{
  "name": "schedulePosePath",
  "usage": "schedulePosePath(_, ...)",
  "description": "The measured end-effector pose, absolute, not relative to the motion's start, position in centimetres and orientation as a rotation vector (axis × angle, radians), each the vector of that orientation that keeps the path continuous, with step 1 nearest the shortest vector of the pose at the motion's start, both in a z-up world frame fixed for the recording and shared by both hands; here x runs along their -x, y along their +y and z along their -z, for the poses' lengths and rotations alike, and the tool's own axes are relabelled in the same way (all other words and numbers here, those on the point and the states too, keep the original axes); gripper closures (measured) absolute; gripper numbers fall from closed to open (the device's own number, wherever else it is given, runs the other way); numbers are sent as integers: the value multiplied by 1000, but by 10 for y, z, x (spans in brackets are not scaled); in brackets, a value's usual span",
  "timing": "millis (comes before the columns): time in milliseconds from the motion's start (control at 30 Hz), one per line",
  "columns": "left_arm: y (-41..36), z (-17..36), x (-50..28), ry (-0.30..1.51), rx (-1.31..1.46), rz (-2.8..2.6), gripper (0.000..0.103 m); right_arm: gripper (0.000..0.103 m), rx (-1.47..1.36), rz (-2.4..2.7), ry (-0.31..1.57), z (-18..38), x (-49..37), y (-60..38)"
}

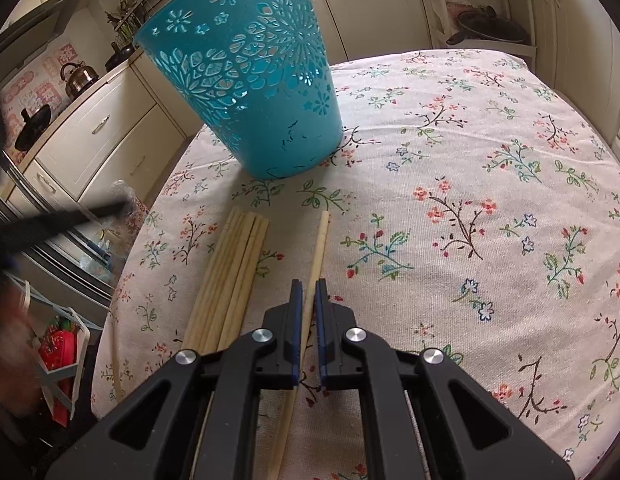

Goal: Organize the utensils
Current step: 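Grasp one wooden stick with the left tool and lift it, then move the stick over the teal basket and open the left tool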

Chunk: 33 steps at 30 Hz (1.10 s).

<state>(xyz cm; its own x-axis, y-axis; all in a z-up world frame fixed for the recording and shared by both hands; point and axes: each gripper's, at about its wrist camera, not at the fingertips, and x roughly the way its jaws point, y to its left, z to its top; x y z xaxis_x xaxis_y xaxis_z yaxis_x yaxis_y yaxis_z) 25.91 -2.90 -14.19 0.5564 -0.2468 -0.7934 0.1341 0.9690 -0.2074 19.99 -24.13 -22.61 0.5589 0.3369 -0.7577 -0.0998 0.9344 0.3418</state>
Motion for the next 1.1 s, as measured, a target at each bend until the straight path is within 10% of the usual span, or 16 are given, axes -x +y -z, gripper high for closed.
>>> schedulePosePath(233,-26,18,-276,572,251,307,98,96,-280,-260,942,226,-197,-241)
schedulePosePath(500,-75,-7,-333,308,222,263,98,96,-307,-274,931,228,-198,-246)
schedulePosePath(933,-108,86,-372,612,12,183,96,96,-239,-269,941,225,-197,-240)
schedulePosePath(1100,-90,85,-348,622,12,137,55,96,-132,-257,933,223,-194,-230)
